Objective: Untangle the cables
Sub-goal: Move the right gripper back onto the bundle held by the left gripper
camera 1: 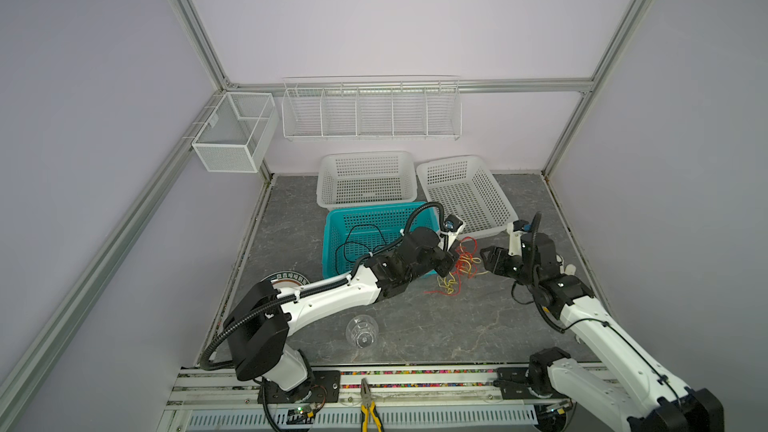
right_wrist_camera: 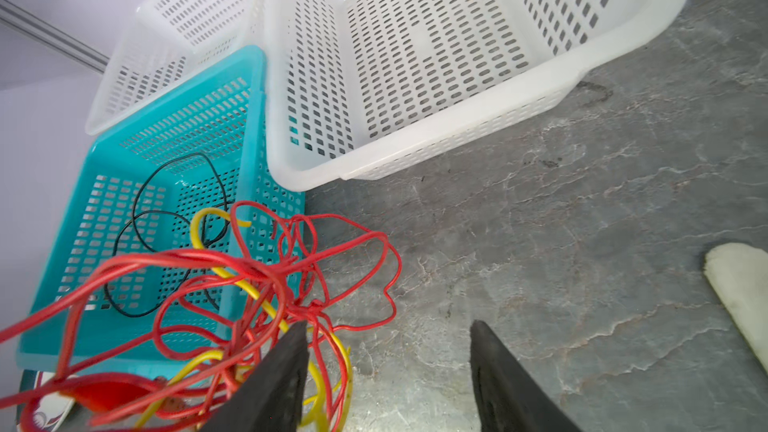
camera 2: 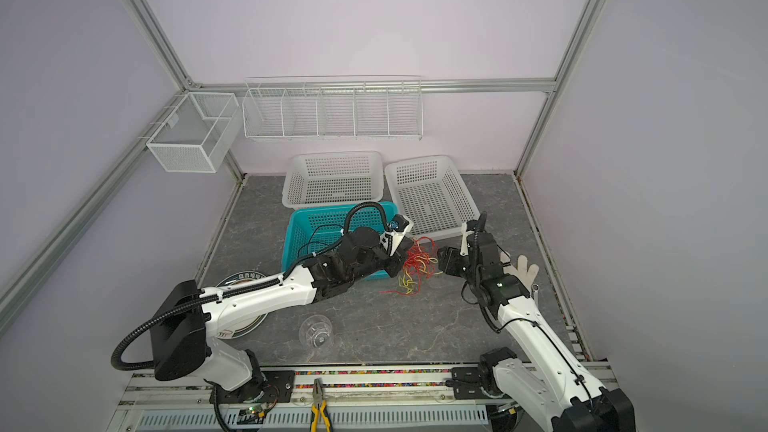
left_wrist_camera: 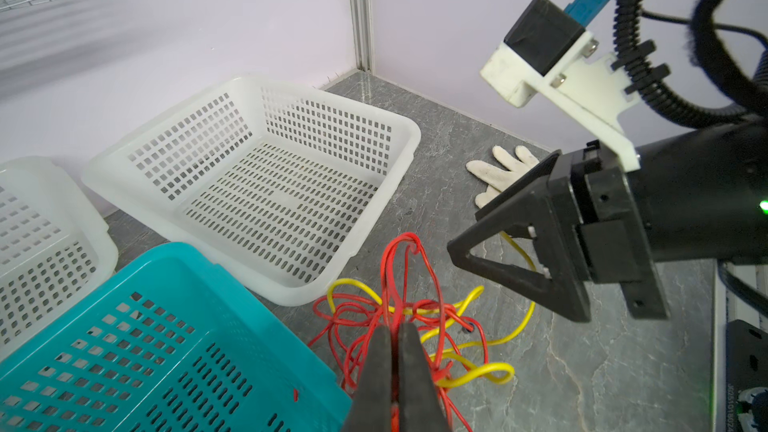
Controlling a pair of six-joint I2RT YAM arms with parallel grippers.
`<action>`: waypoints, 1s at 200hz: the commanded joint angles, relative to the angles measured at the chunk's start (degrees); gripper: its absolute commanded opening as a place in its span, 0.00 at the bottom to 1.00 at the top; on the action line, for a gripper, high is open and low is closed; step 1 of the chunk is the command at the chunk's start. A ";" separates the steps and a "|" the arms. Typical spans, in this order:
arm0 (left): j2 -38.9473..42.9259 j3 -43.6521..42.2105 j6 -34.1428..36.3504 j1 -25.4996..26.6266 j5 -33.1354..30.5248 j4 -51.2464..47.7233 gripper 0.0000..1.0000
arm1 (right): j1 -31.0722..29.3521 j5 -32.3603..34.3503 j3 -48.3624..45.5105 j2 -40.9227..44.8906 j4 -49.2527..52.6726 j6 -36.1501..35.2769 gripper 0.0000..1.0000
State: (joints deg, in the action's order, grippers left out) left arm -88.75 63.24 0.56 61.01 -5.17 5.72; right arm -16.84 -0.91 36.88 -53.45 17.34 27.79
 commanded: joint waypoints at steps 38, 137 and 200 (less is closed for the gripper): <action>-0.50 1.09 0.58 -0.30 -0.73 2.06 0.00 | 0.03 -5.31 4.54 0.64 -1.39 -0.89 0.62; -0.83 1.44 0.65 -0.34 -1.08 2.57 0.00 | -3.71 -13.89 4.83 -0.23 -5.56 2.96 0.56; -0.34 1.44 0.19 -0.35 -0.62 3.78 0.00 | -3.81 -7.72 -0.99 -0.38 -6.05 6.55 0.47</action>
State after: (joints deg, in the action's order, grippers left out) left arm -89.34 63.24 0.69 61.01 -6.00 6.83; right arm -20.36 -11.00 38.17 -54.28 12.93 31.94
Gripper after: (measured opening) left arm 0.047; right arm 0.483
